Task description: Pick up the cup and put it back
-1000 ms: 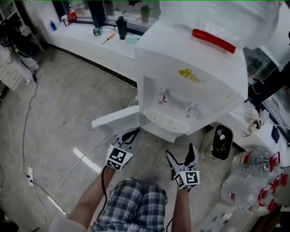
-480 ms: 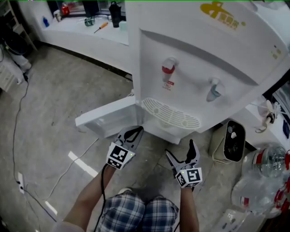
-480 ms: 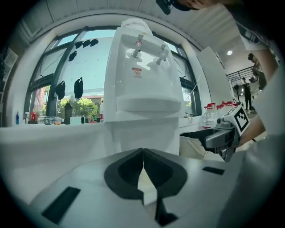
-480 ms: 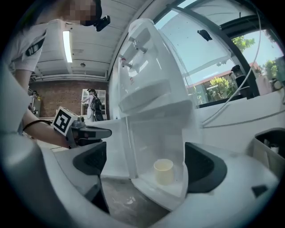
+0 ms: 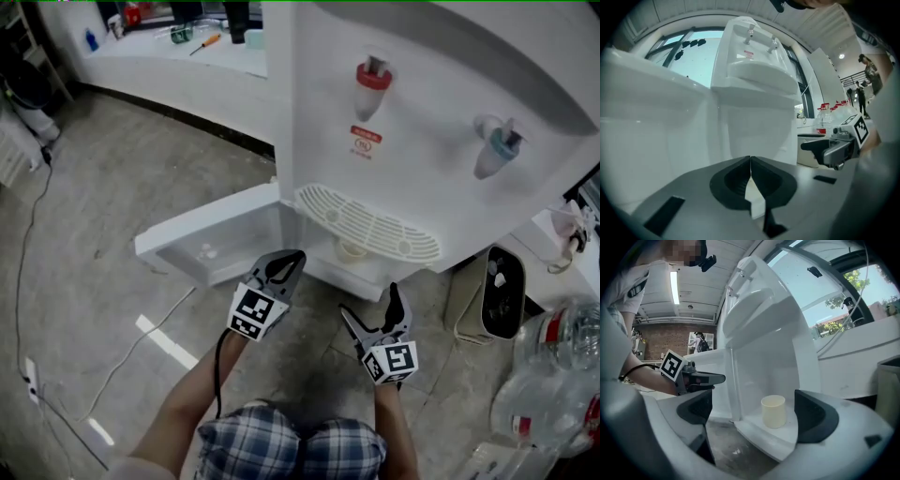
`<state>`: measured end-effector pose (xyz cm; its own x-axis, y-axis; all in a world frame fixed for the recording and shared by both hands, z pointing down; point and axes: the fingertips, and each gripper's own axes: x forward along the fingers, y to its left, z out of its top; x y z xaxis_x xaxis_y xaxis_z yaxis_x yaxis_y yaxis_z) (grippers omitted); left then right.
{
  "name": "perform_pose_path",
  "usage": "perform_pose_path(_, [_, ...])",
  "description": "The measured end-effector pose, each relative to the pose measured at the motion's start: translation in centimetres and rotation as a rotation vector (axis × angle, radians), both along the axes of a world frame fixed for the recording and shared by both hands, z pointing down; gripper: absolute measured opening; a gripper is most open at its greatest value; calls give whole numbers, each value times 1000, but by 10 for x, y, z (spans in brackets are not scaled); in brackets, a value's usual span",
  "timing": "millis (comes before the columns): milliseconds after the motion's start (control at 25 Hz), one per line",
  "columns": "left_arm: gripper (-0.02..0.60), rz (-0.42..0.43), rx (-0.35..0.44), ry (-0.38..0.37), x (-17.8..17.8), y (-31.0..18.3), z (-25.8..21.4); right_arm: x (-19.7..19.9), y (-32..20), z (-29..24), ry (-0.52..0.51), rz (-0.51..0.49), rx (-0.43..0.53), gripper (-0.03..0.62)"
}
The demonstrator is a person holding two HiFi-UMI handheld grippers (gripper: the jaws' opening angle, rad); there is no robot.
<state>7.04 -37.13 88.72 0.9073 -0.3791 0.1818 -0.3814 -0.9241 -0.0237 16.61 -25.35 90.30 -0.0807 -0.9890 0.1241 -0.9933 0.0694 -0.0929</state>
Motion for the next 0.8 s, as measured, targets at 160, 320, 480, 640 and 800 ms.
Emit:
perform_pose_path(160, [26, -16, -18, 11, 9, -5, 20, -2, -9, 13, -4, 13, 13, 535])
perform_pose_path(320, [26, -27, -31, 16, 16, -6, 33, 1, -20, 26, -7, 57, 12, 535])
perform_pose_path(480, [26, -43, -50, 20, 15, -7, 39, 3, -32, 41, 30, 90, -19, 535])
perform_pose_path(640, [26, -42, -48, 19, 15, -6, 40, 9, -47, 55, 24, 136, -42, 535])
perform_pose_path(800, [26, -42, -48, 20, 16, -6, 40, 13, -66, 63, 30, 171, -60, 535])
